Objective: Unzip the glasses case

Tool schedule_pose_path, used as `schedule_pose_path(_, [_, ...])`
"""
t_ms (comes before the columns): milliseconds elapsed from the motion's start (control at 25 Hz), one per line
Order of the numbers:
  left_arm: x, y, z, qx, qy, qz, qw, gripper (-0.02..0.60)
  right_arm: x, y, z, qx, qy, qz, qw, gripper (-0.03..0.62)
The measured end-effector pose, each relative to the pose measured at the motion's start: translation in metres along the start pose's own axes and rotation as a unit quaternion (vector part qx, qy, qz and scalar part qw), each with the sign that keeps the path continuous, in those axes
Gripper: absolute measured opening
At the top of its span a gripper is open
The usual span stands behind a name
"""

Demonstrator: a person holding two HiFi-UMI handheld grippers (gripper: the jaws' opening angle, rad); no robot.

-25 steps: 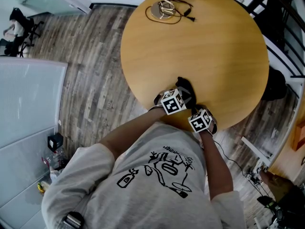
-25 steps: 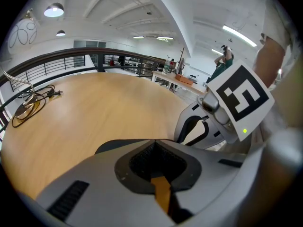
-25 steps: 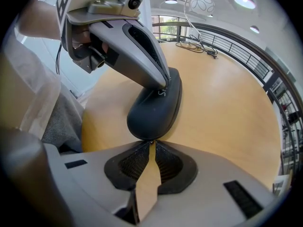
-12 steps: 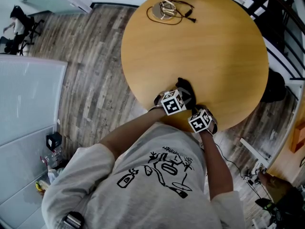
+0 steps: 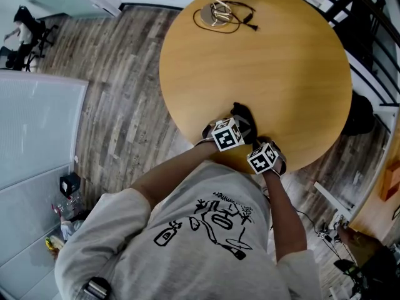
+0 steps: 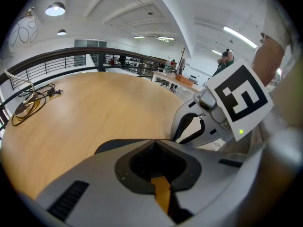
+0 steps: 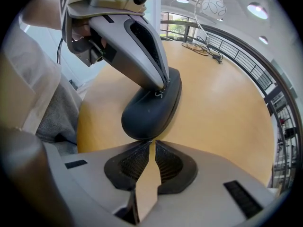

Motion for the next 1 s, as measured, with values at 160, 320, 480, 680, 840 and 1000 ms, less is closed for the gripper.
schedule_pose_path(160, [-0.0006,0.0004,-0.0005,0.0,-0.001,0.001,1.0,0.006,-0.0013,0.0008,-0.0002,-0.01,-0.002,0.005,1.0,0.054])
schedule_pose_path(320, [-0.0009,0.0002,-0.0001,-0.001,0.0,0.001,1.0,0.006,-0.0007,0.0009,-0.0013,-0.035,-0.003,0.016,0.999,0.054])
schedule_pose_path(480, [0.0004,-0.0001,0.0003,-0.001,0.0,0.002,1.0,0.006,0.0003,0.0016,-0.0017,-0.062,-0.005,0.029,0.998,0.054])
schedule_pose_path(680, [0.0,0.0002,-0.0001,-0.001,0.001,0.002,1.0,0.006,0.0,0.0025,-0.0025,-0.081,-0.008,0.036,0.996,0.054])
schedule_pose_path(840, [0.0003,-0.0001,0.0002,-0.002,0.002,0.003,1.0,0.006,0.0011,0.0022,-0.0034,-0.109,-0.013,0.047,0.993,0.054])
schedule_pose_path(1000, [-0.0002,0.0003,0.0001,-0.002,0.001,0.005,1.0,0.006,-0.0005,0.001,-0.0037,-0.125,-0.014,0.054,0.991,0.052])
Point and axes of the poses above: the fingertips, and each gripper's own axes: x forward along the fingers, y to its right, z out of its underside, the point moved 9 cm from there along -x, backward along the fingers, and after that the axes turned 13 degrees about -y, right-handed, at the moved point
